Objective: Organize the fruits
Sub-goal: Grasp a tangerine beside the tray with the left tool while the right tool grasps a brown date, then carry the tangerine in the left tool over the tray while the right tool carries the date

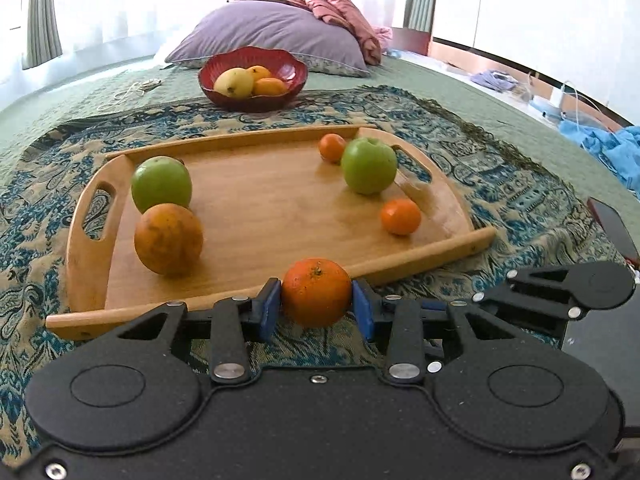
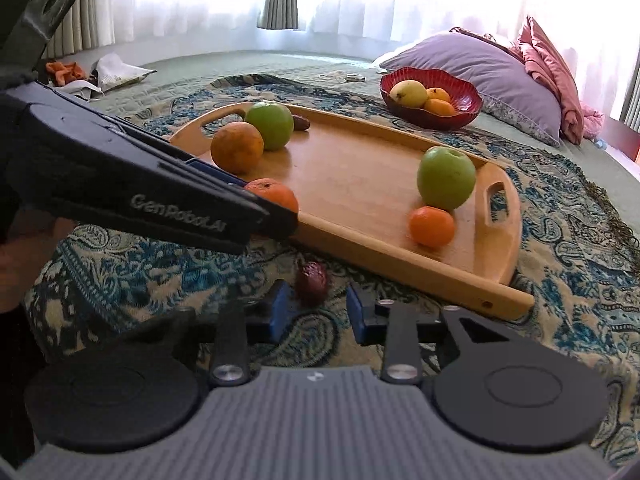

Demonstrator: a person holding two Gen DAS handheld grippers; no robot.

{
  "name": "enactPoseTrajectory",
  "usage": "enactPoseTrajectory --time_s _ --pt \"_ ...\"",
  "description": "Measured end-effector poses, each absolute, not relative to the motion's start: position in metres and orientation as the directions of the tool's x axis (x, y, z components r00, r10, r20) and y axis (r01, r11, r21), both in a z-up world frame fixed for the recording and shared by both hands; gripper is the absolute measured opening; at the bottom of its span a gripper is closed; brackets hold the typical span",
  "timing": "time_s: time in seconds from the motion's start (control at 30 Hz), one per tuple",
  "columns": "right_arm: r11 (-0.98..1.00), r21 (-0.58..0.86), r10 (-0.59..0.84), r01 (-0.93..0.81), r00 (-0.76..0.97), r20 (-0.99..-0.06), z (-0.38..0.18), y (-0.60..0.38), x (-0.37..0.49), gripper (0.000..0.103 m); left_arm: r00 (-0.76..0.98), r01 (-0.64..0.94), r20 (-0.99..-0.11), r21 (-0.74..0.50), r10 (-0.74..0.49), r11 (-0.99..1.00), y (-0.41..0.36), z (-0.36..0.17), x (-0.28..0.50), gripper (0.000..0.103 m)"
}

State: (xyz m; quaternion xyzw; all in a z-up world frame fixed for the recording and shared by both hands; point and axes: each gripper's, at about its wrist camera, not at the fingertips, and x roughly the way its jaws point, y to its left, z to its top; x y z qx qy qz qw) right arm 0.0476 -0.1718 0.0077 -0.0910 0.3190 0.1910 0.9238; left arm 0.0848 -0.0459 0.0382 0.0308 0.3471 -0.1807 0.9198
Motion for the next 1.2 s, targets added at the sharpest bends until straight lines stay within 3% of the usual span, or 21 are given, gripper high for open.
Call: enactPoseTrajectory --time_s 0.27,1.2 --pt "0.922 0.0 0.3 -0.388 0.713 -0.634 0.006 -0.169 0.054 0.022 0.703 0.337 -0.646 -0.064 -0.297 0.939 -0.045 0.039 0.09 0.037" --pt "0.949 -0.012 0.256 -0.315 0.792 -0.555 0.031 -0.181 0.06 0.021 0.749 0.278 -0.609 -0.069 -0.261 0.958 -0.031 0.054 0.111 0.037"
